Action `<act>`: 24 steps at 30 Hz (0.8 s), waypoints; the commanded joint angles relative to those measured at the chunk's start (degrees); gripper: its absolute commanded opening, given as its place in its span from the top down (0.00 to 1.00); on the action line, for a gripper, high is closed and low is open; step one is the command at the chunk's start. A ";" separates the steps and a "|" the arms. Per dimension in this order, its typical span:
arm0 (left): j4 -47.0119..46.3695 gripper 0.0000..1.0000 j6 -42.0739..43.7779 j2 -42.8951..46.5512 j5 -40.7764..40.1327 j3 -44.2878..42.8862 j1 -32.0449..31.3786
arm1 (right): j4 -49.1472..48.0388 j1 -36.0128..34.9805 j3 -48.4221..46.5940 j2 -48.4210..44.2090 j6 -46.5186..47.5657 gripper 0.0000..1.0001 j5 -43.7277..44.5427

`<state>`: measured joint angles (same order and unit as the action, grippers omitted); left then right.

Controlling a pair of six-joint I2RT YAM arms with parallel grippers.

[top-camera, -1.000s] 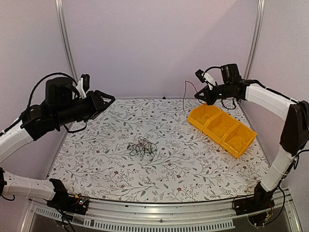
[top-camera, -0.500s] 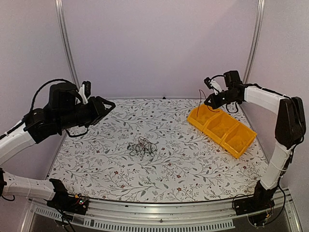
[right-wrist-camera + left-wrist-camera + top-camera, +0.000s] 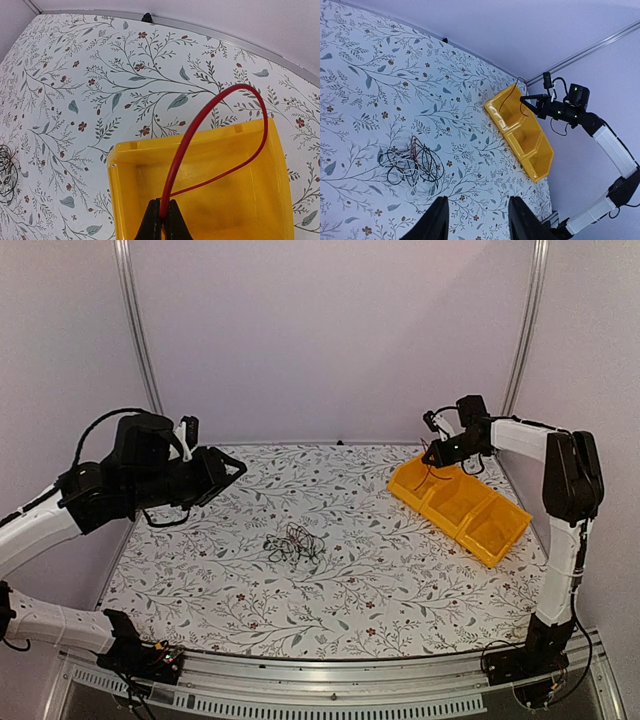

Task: Untangle the cables

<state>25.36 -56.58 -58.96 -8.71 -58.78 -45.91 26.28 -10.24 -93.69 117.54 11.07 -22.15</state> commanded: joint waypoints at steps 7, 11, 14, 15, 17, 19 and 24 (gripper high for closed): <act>2.93 0.60 -1.77 -2.29 -2.37 -4.47 -3.53 | -2.52 -0.02 -7.47 6.90 -6.32 1.00 -7.83; 4.25 0.60 -1.61 -3.38 -3.87 -5.71 -5.16 | -3.42 -0.04 -6.15 8.61 -6.87 1.00 -6.35; 4.52 0.60 -2.03 -3.31 -4.83 -5.41 -6.02 | -3.29 -0.04 -4.86 8.85 -6.20 1.00 -6.09; 4.52 0.60 -2.19 -3.27 -5.02 -5.26 -6.11 | -3.07 -0.03 -4.39 8.57 -6.09 1.00 -6.07; 4.44 0.60 -1.99 -3.25 -5.45 -5.20 -6.21 | -2.57 -0.04 -3.09 7.61 -5.80 0.90 -6.21; 4.32 0.60 -1.17 -3.35 -5.92 -5.13 -6.21 | -2.30 -0.04 -1.70 5.43 -5.71 0.80 -6.60; 2.07 0.60 1.78 -3.27 -7.48 -3.60 -6.22 | -1.14 -0.02 1.63 -2.58 -8.05 0.61 -6.96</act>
<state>29.04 -57.54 -62.24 -14.00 -62.98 -51.37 24.10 -10.24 -93.78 123.52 4.75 -28.60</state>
